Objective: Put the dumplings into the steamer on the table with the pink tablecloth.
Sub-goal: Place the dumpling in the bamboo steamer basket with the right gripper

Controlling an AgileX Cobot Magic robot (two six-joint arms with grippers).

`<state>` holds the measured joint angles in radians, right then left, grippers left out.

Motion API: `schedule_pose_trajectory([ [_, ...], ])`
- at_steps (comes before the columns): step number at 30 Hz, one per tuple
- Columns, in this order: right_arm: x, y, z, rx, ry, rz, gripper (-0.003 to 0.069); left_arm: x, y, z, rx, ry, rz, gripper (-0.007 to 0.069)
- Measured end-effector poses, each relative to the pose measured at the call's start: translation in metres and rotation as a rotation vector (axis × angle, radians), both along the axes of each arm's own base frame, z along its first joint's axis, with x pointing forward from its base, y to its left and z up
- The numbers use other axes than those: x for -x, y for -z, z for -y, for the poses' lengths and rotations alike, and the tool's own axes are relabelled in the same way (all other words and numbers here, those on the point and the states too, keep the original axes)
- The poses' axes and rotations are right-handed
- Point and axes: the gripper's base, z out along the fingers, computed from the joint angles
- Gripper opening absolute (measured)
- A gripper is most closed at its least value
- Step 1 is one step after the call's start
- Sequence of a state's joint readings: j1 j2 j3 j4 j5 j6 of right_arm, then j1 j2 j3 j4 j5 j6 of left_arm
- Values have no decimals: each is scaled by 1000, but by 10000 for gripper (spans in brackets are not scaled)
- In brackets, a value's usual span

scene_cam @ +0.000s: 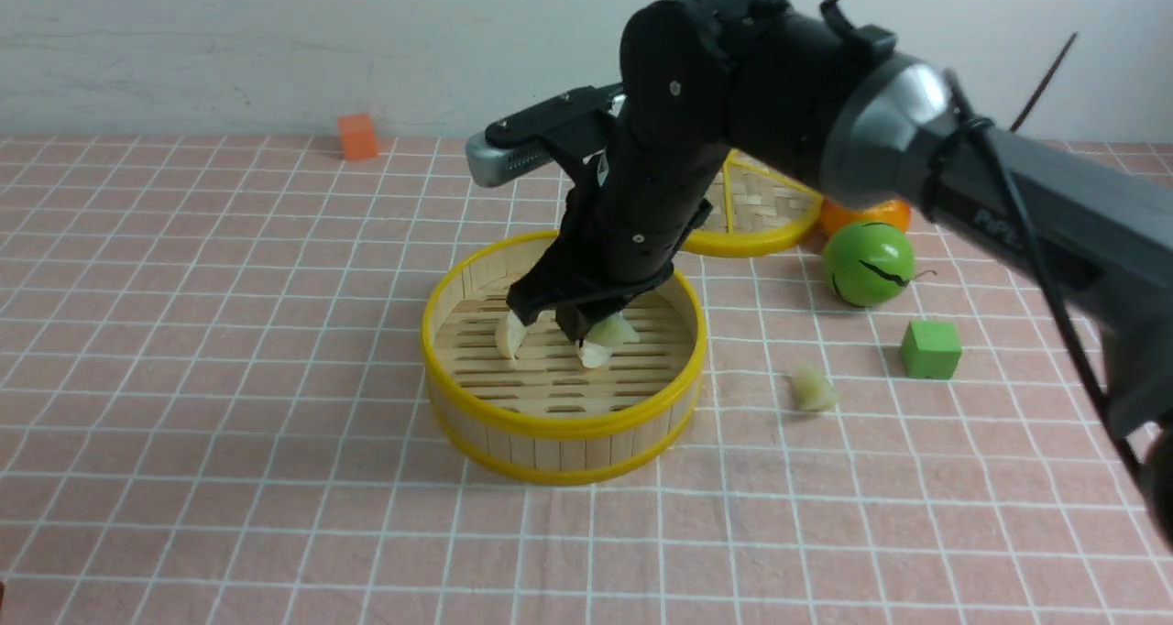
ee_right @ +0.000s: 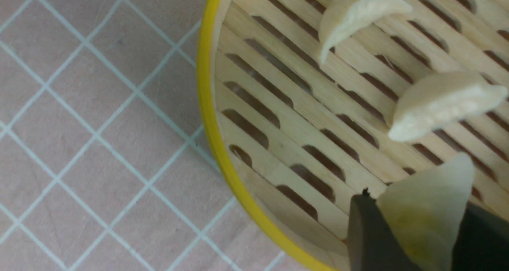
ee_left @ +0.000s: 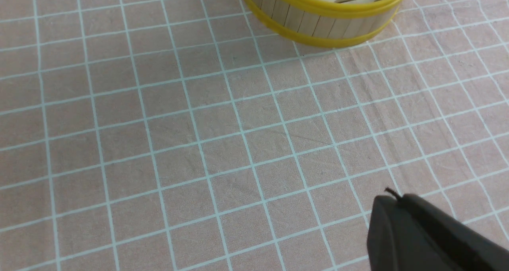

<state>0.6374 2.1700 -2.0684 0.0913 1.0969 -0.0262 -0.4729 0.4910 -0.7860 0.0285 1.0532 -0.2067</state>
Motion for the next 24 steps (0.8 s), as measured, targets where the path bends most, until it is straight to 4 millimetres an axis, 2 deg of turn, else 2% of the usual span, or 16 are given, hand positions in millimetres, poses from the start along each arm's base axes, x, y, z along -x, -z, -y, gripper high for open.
schedule_pose_trajectory([
  [6, -13, 43, -15, 7, -2, -25, 209, 0, 0, 0, 0, 0, 0, -14],
  [13, -23, 71, -21, 2, 4, -17, 218, 0, 0, 0, 0, 0, 0, -14],
  [17, -24, 75, -22, -1, 6, -13, 278, 0, 0, 0, 0, 0, 0, -14],
  [20, -24, 74, -22, 2, 5, -17, 369, 0, 0, 0, 0, 0, 0, -14],
  [22, -22, 68, -21, 12, 1, -27, 415, 0, 0, 0, 0, 0, 0, -14],
  [24, -18, 51, -16, 40, -7, -34, 444, 0, 0, 0, -1, 0, -2, -13],
])
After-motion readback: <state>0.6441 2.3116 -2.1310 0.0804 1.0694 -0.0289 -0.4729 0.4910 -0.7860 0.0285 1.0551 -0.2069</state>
